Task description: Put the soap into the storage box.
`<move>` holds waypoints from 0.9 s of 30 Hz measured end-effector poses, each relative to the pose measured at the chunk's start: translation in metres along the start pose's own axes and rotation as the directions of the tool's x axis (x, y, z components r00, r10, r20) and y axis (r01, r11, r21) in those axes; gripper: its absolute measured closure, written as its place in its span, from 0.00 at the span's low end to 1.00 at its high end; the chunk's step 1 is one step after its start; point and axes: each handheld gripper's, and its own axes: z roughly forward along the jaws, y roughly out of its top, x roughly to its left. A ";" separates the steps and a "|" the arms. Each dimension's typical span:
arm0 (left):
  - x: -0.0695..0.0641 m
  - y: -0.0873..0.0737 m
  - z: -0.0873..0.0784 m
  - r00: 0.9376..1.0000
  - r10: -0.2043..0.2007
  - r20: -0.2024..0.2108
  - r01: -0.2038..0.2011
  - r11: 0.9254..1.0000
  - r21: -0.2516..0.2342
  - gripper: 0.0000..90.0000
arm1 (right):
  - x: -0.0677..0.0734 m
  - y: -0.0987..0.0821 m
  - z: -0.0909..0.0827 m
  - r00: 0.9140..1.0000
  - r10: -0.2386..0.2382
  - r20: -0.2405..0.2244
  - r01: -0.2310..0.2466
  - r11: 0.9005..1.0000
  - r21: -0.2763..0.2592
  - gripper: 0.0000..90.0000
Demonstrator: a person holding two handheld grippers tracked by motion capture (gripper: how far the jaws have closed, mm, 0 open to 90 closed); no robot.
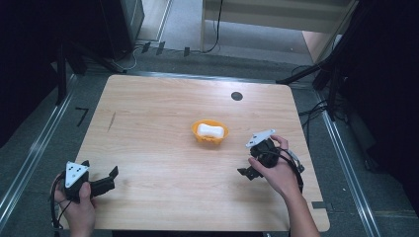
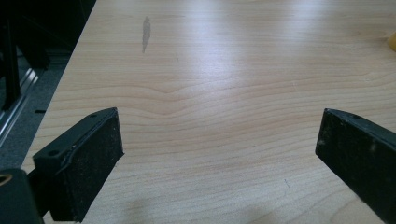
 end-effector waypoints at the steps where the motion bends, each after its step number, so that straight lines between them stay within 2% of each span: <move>1: 0.000 0.000 0.000 1.000 0.001 0.000 -0.001 1.000 0.000 0.01 | 0.000 -0.005 -0.001 1.000 0.004 0.003 -0.004 1.000 -0.011 0.00; 6: -0.001 0.000 0.000 1.000 0.010 -0.004 -0.010 1.000 0.003 0.01 | -0.002 -0.031 -0.007 0.999 0.044 0.031 -0.042 0.997 -0.070 0.00; 13: -0.001 0.000 0.000 1.000 0.007 -0.003 -0.007 1.000 0.000 0.01 | -0.003 -0.067 -0.013 0.993 0.110 0.039 -0.106 0.989 -0.108 0.00; 22: -0.001 0.000 0.000 1.000 0.006 -0.002 -0.006 1.000 0.001 0.01 | -0.004 -0.109 -0.021 0.980 0.191 0.053 -0.179 0.967 -0.179 0.00; 27: -0.001 0.000 0.000 1.000 0.008 -0.004 -0.008 1.000 0.002 0.01 | -0.003 -0.134 -0.027 0.969 0.240 0.061 -0.220 0.948 -0.231 0.00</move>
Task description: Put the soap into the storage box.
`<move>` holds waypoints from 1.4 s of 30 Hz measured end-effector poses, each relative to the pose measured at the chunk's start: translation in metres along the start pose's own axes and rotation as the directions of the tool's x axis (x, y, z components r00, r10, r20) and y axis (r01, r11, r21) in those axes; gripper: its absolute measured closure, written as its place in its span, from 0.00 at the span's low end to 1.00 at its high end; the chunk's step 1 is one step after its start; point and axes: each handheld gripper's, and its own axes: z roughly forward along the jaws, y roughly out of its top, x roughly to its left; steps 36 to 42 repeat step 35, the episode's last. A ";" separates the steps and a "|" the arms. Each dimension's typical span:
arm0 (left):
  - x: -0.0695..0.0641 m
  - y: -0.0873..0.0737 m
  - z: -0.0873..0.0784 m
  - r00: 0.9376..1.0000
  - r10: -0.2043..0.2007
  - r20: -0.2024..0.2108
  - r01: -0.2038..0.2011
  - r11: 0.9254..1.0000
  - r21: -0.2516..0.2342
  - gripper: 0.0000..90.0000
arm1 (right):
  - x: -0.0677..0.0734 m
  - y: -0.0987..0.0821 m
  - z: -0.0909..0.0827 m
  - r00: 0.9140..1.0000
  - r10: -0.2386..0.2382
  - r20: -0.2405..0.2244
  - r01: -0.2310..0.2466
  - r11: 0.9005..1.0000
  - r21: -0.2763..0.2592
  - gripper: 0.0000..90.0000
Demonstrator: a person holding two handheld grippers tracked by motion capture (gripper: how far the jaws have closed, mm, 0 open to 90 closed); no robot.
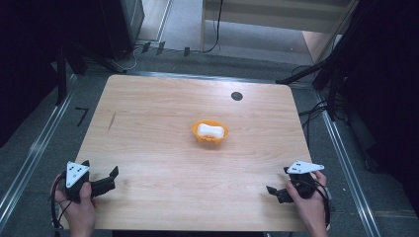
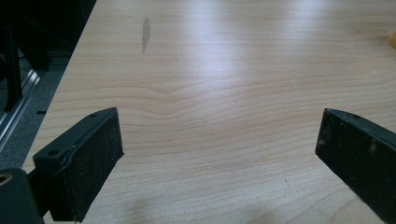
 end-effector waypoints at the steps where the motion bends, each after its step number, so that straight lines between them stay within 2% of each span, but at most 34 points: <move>1: 0.000 0.000 0.000 1.000 0.000 0.000 0.000 1.000 0.000 0.01 | -0.001 -0.005 -0.003 1.000 0.015 0.000 -0.015 1.000 -0.009 0.00; 10: 0.000 0.000 0.000 1.000 -0.001 0.000 0.001 1.000 0.000 0.01 | -0.011 -0.039 -0.026 0.995 0.086 0.041 -0.083 0.993 -0.080 0.00; 16: 0.000 0.000 0.000 1.000 -0.002 0.001 0.002 1.000 0.000 0.01 | -0.015 -0.056 -0.038 0.990 0.135 0.047 -0.128 0.982 -0.140 0.00; 18: 0.000 0.000 0.000 1.000 -0.002 0.001 0.002 1.000 -0.001 0.01 | -0.017 -0.061 -0.040 0.986 0.160 0.048 -0.150 0.975 -0.161 0.00; 22: 0.001 0.000 0.000 1.000 -0.010 0.006 0.011 1.000 -0.001 0.01 | -0.019 -0.068 -0.044 0.978 0.205 0.042 -0.190 0.954 -0.233 0.00; 24: 0.001 0.000 0.000 1.000 -0.009 0.004 0.009 1.000 -0.001 0.01 | -0.019 -0.071 -0.045 0.977 0.208 0.041 -0.192 0.951 -0.244 0.00; 28: 0.000 0.000 0.000 1.000 0.004 -0.002 -0.004 1.000 0.003 0.01 | -0.019 -0.073 -0.048 0.974 0.224 0.033 -0.206 0.937 -0.283 0.00; 35: -0.002 0.000 0.000 1.000 0.014 -0.007 -0.014 1.000 0.002 0.01 | -0.017 -0.072 -0.047 0.977 0.207 0.044 -0.188 0.946 -0.265 0.00; 42: -0.002 0.000 0.000 1.000 0.014 -0.007 -0.014 1.000 0.002 0.01 | -0.017 -0.072 -0.047 0.977 0.207 0.044 -0.188 0.946 -0.265 0.00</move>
